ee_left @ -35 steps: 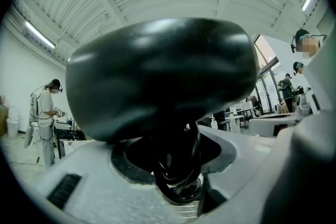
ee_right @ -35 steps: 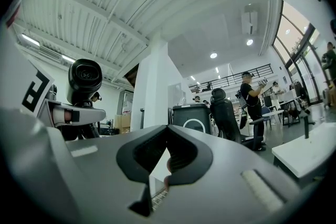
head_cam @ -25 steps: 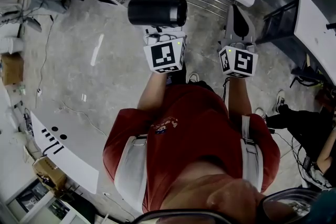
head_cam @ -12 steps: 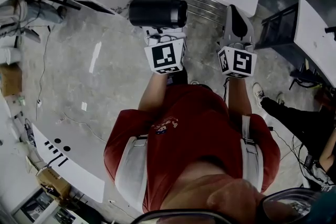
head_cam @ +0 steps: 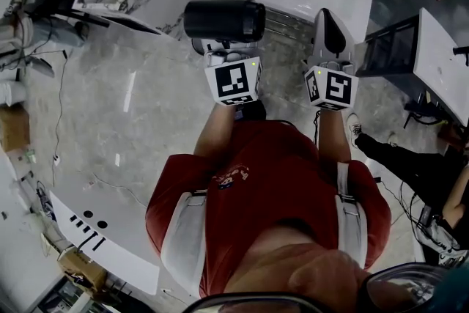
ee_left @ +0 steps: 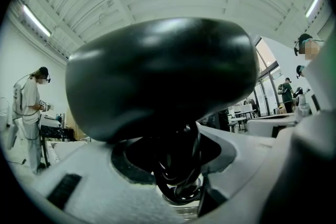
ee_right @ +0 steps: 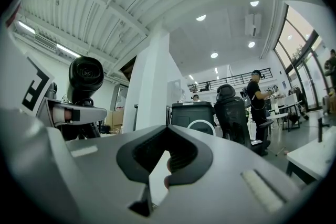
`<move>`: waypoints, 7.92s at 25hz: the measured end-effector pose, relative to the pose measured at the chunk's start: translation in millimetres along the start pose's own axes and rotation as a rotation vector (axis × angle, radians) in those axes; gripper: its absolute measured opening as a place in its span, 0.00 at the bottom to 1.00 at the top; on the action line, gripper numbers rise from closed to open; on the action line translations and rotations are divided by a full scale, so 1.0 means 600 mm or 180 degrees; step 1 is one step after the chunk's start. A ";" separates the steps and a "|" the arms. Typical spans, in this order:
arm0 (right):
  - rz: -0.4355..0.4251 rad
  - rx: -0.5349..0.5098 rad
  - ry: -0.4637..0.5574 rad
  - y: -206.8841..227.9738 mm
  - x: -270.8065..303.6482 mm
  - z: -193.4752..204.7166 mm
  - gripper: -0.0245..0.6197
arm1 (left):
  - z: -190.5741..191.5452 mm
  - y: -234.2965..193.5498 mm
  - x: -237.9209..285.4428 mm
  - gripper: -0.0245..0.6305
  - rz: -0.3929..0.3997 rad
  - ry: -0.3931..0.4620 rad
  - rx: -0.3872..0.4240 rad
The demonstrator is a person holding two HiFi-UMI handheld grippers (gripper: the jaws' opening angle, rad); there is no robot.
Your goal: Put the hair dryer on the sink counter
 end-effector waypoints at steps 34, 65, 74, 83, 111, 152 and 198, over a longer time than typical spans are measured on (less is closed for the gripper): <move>0.0171 0.0015 0.0099 -0.001 0.241 0.052 0.04 | 0.052 -0.125 0.229 0.34 0.0182 0.0074 0.0112; 0.0117 0.0269 -0.0008 0.221 0.511 0.064 0.04 | 0.067 -0.053 0.559 0.34 0.0138 -0.0121 0.0250; 0.0020 0.0283 -0.0048 0.256 0.547 0.057 0.04 | 0.059 -0.036 0.600 0.34 0.0070 -0.0144 0.0259; 0.0077 0.0258 -0.0018 0.250 0.579 0.059 0.04 | 0.064 -0.057 0.631 0.34 0.0137 -0.0149 0.0241; 0.0276 0.0159 -0.0114 0.191 0.624 0.087 0.04 | 0.151 -0.112 0.664 0.34 0.0530 -0.0562 0.0213; 0.0494 0.0194 -0.0402 0.167 0.636 0.162 0.04 | 0.423 -0.100 0.682 0.34 0.1204 -0.2197 0.0214; 0.0653 0.0314 -0.0458 0.223 0.652 0.194 0.04 | 0.540 -0.030 0.785 0.34 0.1508 -0.2696 0.0493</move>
Point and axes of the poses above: the fingertips, and each gripper's own axes: x forward along the fingers, y to its right, z out of its underside, the point moved 9 cm from there along -x, backward along the fingers, and after that the axes turned 12 degrees about x, right-handed, at the moved point
